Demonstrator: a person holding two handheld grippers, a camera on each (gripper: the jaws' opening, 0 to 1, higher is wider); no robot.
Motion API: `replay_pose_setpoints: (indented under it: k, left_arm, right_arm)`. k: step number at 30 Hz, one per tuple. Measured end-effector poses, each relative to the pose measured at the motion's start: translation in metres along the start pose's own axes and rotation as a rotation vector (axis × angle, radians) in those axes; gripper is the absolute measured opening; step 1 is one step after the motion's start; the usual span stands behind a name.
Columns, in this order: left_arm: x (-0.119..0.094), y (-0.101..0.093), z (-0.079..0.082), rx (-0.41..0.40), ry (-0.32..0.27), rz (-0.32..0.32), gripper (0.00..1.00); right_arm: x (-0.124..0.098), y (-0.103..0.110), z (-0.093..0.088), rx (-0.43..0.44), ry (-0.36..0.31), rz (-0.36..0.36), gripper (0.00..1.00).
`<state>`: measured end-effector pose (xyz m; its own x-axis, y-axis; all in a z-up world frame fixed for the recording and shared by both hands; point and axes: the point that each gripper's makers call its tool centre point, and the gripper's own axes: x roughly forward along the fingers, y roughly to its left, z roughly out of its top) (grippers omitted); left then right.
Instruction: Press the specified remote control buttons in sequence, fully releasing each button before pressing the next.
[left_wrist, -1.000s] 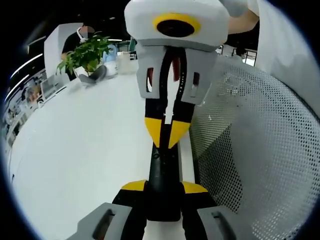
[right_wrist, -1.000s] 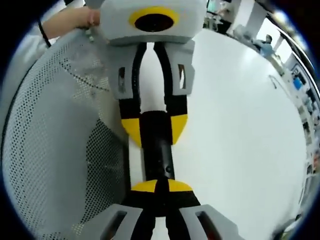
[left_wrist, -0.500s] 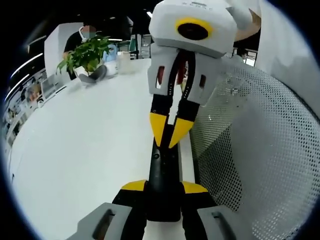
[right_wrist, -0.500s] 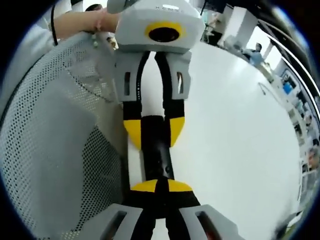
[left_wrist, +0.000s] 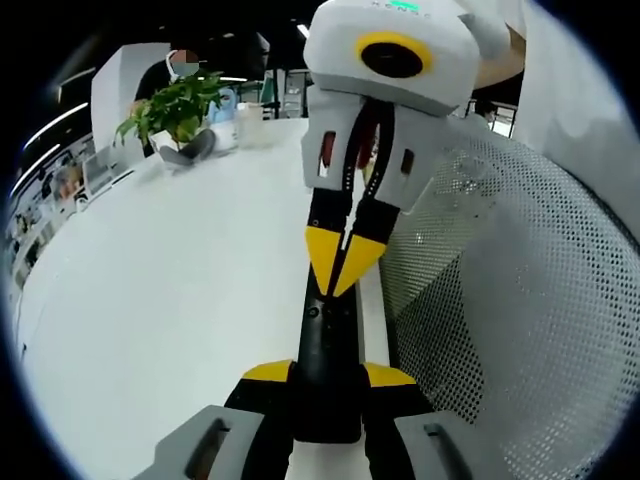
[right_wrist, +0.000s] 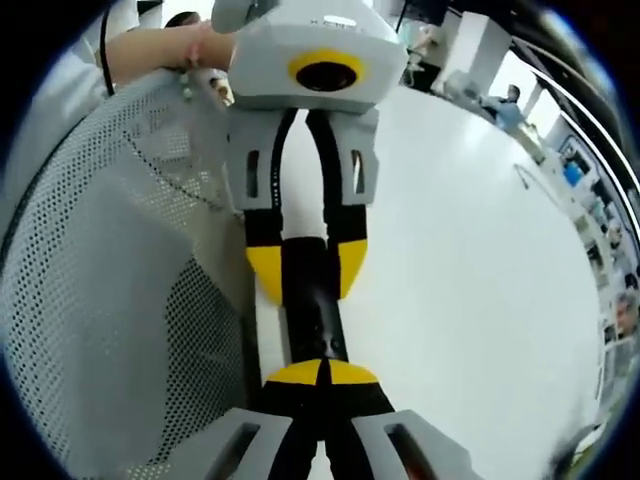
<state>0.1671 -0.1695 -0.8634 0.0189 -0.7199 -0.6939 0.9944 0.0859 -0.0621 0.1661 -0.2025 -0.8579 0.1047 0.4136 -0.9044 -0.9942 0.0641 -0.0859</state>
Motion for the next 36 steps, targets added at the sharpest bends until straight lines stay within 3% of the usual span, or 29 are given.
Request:
replay_pose_setpoints:
  k: [3, 7, 10, 13, 15, 18, 19, 22, 28, 33, 36]
  left_arm:
    - [0.0001, 0.0, 0.0002, 0.002, 0.001, 0.0, 0.25]
    - [0.0002, -0.0001, 0.0, 0.005, 0.002, 0.001, 0.25]
    - [0.0004, -0.0002, 0.0001, 0.007, 0.003, 0.001, 0.24]
    - [0.0005, -0.0003, 0.0003, 0.005, 0.002, 0.0, 0.24]
    - [0.0005, -0.0005, 0.0005, 0.007, 0.002, 0.0, 0.24]
    - [0.0005, -0.0008, 0.0001, 0.017, 0.003, 0.0, 0.24]
    - [0.0005, -0.0009, -0.0001, 0.02, 0.005, 0.001, 0.24]
    - [0.0004, -0.0007, 0.0002, 0.016, 0.005, 0.001, 0.24]
    - [0.0004, -0.0001, 0.0002, 0.011, 0.004, 0.0, 0.24]
    - [0.0005, -0.0002, 0.0001, 0.019, -0.001, 0.001, 0.25]
    - [0.0006, -0.0004, 0.0003, 0.019, 0.006, 0.001, 0.25]
  right_arm:
    - [0.0003, -0.0001, 0.0014, -0.018, -0.009, 0.013, 0.0]
    - [0.001, 0.0005, 0.001, -0.108, 0.014, 0.075, 0.0]
    - [0.0031, -0.0001, 0.0004, -0.153, 0.057, 0.076, 0.0]
    - [0.0028, 0.0016, -0.0002, -0.2, 0.053, 0.069, 0.0]
    - [0.0012, 0.0004, -0.0011, -0.188, 0.018, 0.08, 0.0]
    - [-0.0007, 0.0005, 0.0005, -0.055, -0.032, 0.094, 0.0]
    - [-0.0011, 0.0002, 0.0007, -0.048, -0.044, 0.091, 0.0]
    - [-0.0019, 0.0009, -0.0015, -0.041, -0.058, 0.074, 0.0]
    - [-0.0037, -0.0005, -0.0082, -0.06, -0.026, 0.053, 0.0]
    - [-0.002, -0.0013, -0.0075, -0.009, -0.022, 0.046, 0.0]
    - [-0.0016, 0.0001, -0.0075, -0.069, -0.011, 0.037, 0.0]
